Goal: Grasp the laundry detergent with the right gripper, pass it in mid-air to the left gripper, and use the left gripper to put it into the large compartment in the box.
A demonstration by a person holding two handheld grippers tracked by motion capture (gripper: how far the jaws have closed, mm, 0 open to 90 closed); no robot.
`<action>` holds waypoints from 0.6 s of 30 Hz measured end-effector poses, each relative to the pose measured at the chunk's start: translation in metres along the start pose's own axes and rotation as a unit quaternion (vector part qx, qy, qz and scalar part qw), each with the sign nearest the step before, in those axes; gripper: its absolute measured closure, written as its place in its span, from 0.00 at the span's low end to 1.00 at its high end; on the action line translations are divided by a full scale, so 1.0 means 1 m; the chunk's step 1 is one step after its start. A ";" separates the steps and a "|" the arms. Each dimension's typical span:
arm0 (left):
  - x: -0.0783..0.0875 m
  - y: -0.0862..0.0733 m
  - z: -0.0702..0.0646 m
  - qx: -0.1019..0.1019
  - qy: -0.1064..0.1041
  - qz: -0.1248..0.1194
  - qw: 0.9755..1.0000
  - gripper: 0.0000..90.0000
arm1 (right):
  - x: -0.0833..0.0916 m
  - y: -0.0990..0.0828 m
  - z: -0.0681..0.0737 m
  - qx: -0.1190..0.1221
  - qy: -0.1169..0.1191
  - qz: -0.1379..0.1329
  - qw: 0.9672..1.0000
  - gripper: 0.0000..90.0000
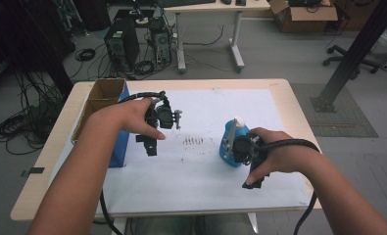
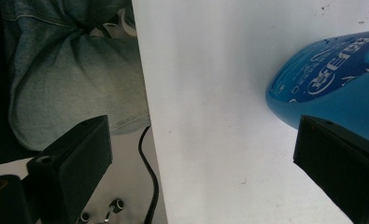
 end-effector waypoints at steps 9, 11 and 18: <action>0.001 -0.001 0.000 0.000 0.002 -0.001 1.000 0.06 | 0.003 0.002 0.000 0.001 -0.004 0.003 1.000 0.05; 0.001 -0.001 -0.001 -0.002 0.000 0.000 1.000 0.06 | 0.003 0.003 0.000 0.001 -0.004 0.002 1.000 0.05; -0.001 -0.001 0.000 -0.004 0.000 -0.001 1.000 0.06 | 0.000 0.002 -0.002 -0.002 -0.003 0.001 1.000 0.05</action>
Point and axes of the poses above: each handheld gripper's, and its own axes: x roughly backward along the jaws, y roughly out of its top, z roughly to its left, the point moved 1 cm from there along -x, roughly forward along the jaws, and after that the axes turned 8 degrees about z, right-handed, at the moved point
